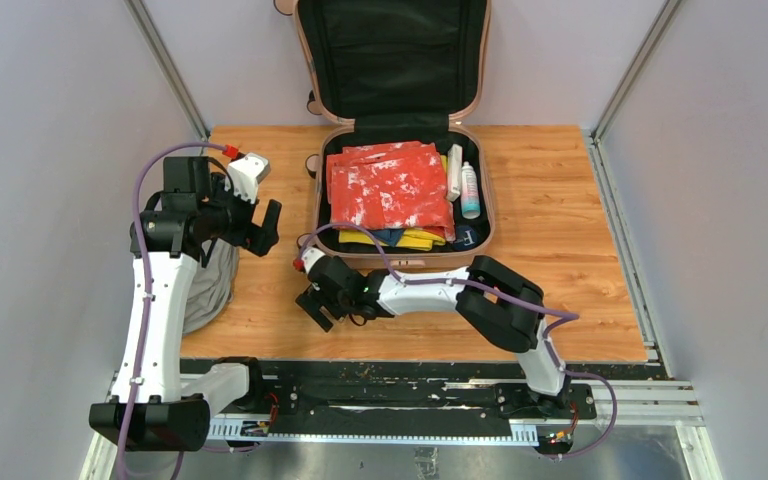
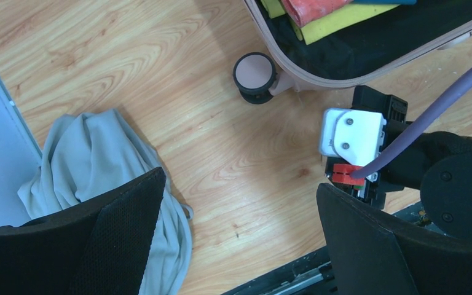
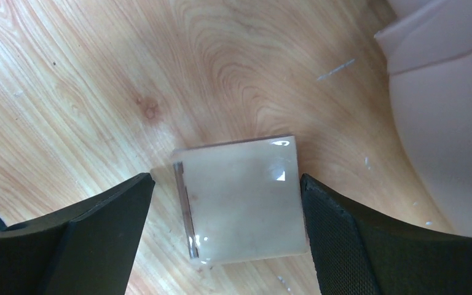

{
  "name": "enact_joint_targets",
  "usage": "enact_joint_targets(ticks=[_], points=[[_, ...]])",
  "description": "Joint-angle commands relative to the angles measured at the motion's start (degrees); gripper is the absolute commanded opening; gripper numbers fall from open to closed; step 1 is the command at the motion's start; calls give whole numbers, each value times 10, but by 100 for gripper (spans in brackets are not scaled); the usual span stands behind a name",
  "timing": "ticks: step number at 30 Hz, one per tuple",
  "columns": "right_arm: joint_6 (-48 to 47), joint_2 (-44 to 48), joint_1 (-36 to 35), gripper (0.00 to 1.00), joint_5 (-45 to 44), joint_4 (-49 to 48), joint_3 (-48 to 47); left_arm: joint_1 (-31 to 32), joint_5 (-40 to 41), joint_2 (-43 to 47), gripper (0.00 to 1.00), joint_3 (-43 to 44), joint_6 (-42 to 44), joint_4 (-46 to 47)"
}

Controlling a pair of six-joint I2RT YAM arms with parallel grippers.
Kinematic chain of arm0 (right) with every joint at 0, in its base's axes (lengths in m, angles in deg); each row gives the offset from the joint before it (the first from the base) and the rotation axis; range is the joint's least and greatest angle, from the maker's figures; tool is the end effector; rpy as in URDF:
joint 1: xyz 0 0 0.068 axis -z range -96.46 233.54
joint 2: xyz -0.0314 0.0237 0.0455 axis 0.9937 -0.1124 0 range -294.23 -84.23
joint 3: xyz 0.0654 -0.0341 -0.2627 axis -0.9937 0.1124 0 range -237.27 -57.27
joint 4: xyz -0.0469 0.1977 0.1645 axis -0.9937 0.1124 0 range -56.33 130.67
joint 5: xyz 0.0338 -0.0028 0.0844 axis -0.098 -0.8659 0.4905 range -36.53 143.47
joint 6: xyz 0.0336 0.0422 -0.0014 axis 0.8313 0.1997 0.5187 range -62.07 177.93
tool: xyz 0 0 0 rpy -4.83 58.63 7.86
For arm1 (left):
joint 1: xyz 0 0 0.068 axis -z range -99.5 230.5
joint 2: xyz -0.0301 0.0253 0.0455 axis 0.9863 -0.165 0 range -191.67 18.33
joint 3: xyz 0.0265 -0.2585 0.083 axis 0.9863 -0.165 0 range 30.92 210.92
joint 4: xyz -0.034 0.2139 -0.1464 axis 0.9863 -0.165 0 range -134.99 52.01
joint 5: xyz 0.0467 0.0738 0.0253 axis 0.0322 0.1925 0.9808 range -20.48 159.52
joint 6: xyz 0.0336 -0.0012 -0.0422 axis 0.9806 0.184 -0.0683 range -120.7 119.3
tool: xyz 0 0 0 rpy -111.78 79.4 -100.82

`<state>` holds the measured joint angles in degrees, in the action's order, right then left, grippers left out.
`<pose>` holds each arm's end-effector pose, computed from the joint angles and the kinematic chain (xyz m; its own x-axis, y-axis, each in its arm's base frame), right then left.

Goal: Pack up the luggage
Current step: Pick up the makeup from the center of the board.

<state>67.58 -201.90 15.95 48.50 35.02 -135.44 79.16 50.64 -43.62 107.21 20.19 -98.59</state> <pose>0.1754 0.4173 0.1661 -0.3959 -0.5224 -0.7552 -0.8416 0.5354 0.0709 0.1930 -0.0069 0.3874 -0.6029 0.3234 -0.7294 0.4458 0.8947 0.0282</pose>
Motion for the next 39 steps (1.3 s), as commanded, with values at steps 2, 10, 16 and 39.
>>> enact_joint_targets(ticks=[2, 10, 16, 39], points=[[62, 26, -35, 92, -32, 25, 42, -4, -5, 14, 100, -1, 5, -11], [91, 49, -38, 91, -86, 40, 52, -4, -4, 21, 100, -5, 7, -11], [107, 15, -38, 88, -124, 70, 22, -4, -3, 24, 100, -6, 6, -11], [128, -38, -53, 88, -130, 82, -41, -4, -3, 22, 100, -12, 13, -11]])
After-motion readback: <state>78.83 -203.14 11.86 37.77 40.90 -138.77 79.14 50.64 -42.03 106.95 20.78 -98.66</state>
